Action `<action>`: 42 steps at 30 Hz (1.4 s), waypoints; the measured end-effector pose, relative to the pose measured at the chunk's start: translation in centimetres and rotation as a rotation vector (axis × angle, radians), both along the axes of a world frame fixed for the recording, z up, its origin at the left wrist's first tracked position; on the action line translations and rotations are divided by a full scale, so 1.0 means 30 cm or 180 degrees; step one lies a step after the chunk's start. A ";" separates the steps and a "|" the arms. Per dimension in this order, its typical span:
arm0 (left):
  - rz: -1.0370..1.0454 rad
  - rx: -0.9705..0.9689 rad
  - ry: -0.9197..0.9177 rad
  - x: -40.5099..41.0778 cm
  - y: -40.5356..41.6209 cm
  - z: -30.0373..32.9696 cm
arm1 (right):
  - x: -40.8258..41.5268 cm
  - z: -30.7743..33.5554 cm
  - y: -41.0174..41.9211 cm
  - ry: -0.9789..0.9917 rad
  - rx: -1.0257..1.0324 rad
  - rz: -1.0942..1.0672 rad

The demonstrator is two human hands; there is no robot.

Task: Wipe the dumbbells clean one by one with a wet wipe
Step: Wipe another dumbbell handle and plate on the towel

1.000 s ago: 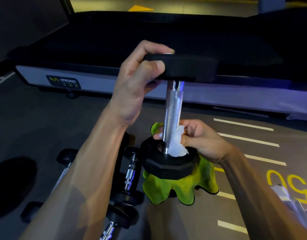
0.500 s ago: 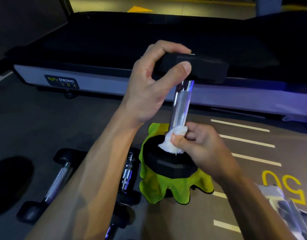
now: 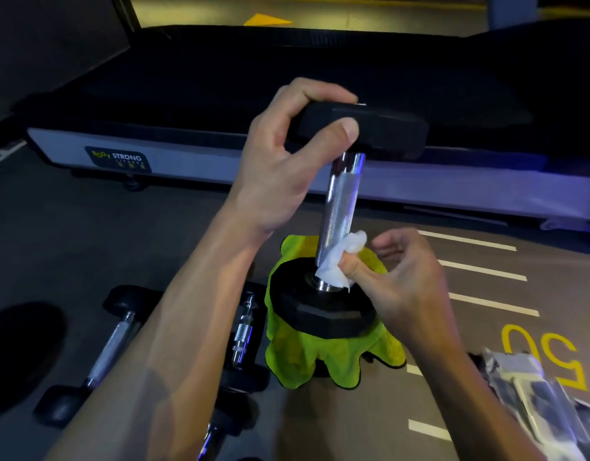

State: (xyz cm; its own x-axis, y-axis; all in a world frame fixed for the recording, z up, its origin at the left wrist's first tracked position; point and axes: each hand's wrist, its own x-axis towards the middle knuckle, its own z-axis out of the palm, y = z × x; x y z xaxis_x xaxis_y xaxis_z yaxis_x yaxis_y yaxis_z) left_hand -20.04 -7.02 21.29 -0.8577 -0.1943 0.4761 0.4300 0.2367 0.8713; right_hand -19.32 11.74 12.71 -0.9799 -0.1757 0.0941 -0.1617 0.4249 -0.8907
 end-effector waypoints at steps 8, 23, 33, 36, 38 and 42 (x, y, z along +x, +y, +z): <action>0.0000 0.0057 -0.0059 -0.010 0.009 0.003 | 0.008 -0.019 -0.011 -0.0589 -0.0888 0.1183; 0.0167 0.0185 -0.0016 -0.010 -0.007 -0.008 | 0.072 0.135 -0.089 0.0124 0.1906 0.0641; 0.0131 0.0246 -0.0032 -0.002 -0.003 -0.004 | -0.080 0.041 -0.055 -0.1289 -0.1025 0.1557; 0.0122 0.0209 0.0003 -0.001 -0.004 -0.005 | -0.055 0.044 -0.097 -0.0675 -0.0740 0.1404; 0.0156 0.0181 -0.0007 -0.002 -0.008 -0.007 | -0.046 0.036 -0.110 -0.0244 -0.0463 0.1219; 0.0109 0.0245 -0.0001 0.002 -0.014 -0.008 | -0.124 0.002 -0.046 -0.0851 -0.0498 0.1944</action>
State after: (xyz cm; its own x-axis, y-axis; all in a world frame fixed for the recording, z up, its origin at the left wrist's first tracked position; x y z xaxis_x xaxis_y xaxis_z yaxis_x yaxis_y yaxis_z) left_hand -19.97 -7.44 21.06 -0.8500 -0.2595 0.4584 0.4225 0.1836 0.8876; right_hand -23.03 10.36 12.76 -0.7025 -0.7084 -0.0682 -0.0974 0.1906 -0.9768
